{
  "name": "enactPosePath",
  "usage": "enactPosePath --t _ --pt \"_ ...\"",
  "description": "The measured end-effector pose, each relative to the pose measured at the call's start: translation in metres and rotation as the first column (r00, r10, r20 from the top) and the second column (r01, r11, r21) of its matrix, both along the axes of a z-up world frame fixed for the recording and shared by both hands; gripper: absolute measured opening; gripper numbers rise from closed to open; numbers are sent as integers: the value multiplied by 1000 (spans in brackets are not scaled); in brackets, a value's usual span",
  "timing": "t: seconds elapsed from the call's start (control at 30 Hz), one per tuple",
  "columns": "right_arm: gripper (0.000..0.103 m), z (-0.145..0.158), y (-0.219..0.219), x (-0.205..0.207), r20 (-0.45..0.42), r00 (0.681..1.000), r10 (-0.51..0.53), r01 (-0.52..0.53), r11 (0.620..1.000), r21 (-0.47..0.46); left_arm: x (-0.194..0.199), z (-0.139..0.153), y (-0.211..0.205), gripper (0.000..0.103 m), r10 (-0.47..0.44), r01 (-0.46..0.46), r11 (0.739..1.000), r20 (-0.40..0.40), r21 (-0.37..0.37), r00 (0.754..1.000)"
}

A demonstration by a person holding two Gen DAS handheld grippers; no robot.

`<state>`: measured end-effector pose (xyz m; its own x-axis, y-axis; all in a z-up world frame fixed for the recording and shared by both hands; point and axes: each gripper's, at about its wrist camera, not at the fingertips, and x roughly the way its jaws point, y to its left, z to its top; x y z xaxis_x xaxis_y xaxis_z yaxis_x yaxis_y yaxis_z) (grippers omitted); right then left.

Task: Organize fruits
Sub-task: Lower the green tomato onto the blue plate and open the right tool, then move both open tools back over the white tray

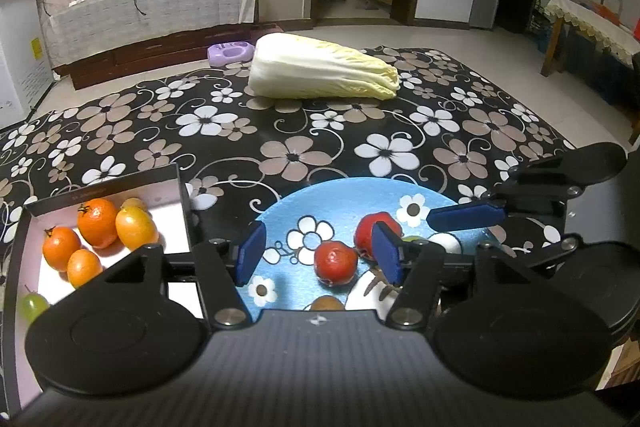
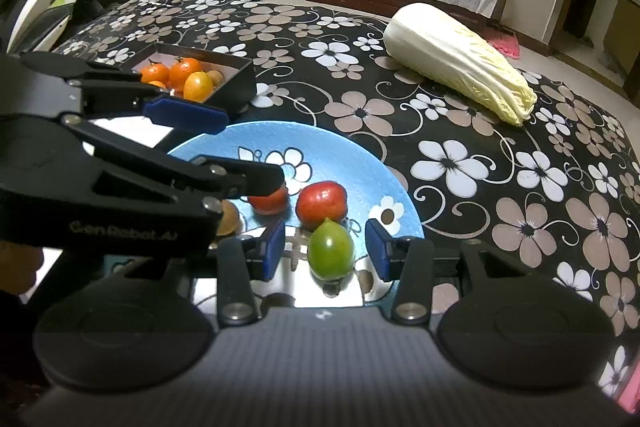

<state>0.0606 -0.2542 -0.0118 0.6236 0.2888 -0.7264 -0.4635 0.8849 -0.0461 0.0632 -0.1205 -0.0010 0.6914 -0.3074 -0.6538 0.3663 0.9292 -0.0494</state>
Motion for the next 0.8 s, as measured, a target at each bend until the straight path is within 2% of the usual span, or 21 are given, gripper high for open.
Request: enactPosePath --t 0.23,0.8 --pt "48 8 4 -2 41 999 -4 3 1000 22 -3 8 12 75 33 -32 999 22 -13 999" --pt "48 15 45 0 97 994 50 -53 998 29 -9 24 66 77 131 -129 991 56 -31 990"
